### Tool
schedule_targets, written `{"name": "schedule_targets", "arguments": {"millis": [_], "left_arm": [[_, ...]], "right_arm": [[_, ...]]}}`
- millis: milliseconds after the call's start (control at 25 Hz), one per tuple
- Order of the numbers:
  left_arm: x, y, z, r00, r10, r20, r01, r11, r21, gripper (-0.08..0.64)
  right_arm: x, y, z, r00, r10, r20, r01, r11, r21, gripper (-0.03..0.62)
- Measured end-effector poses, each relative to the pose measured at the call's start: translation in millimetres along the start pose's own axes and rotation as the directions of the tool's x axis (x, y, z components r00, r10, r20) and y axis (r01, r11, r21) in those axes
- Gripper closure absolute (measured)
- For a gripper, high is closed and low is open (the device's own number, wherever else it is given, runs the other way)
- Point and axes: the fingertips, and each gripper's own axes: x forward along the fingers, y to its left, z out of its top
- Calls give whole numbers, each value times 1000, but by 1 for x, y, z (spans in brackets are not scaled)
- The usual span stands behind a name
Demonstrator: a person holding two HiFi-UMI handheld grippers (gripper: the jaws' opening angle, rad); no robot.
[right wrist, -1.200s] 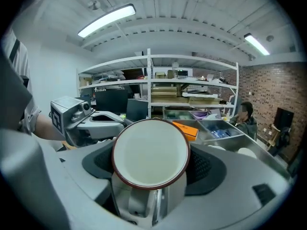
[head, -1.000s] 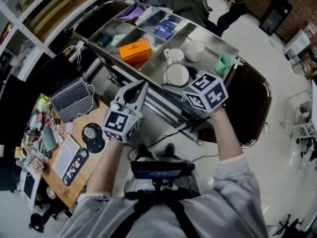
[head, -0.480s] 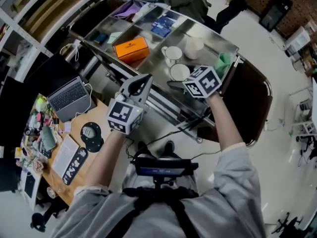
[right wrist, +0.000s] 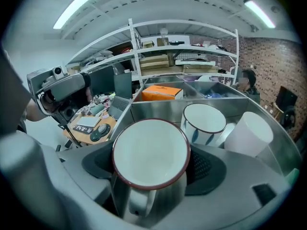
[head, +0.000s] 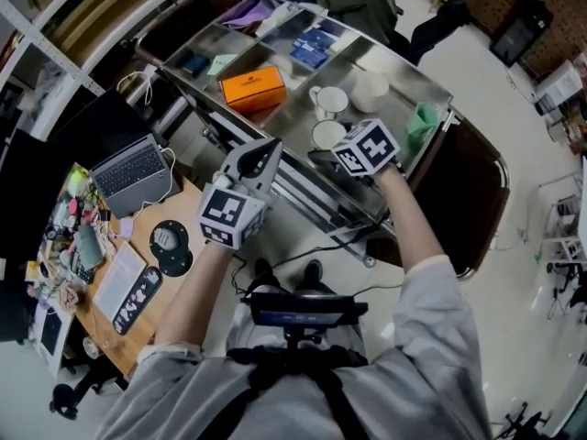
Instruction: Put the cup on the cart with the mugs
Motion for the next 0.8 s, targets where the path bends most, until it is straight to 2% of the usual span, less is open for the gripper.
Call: {"name": "schedule_targets", "arguments": {"millis": [200, 400, 640, 800], "left_arm": [[-1, 2, -4, 1000, 9, -3, -9, 1000, -8, 557], [0, 2, -8, 1000, 8, -3, -8, 1000, -9, 557], [2, 1, -10, 1000, 6, -6, -7, 1000, -17, 557], [2, 0, -10, 1000, 2, -7, -2, 1000, -13, 557]], "right_arm": [[10, -4, -8, 1000, -4, -28, 4, 1000, -4, 178], [11, -2, -10, 1000, 16, -25, -17, 1000, -24, 175], [11, -3, -8, 1000, 25, 10, -25, 1000, -5, 172], [7, -2, -5, 999, 36, 30, -35, 999, -10, 135]]}}
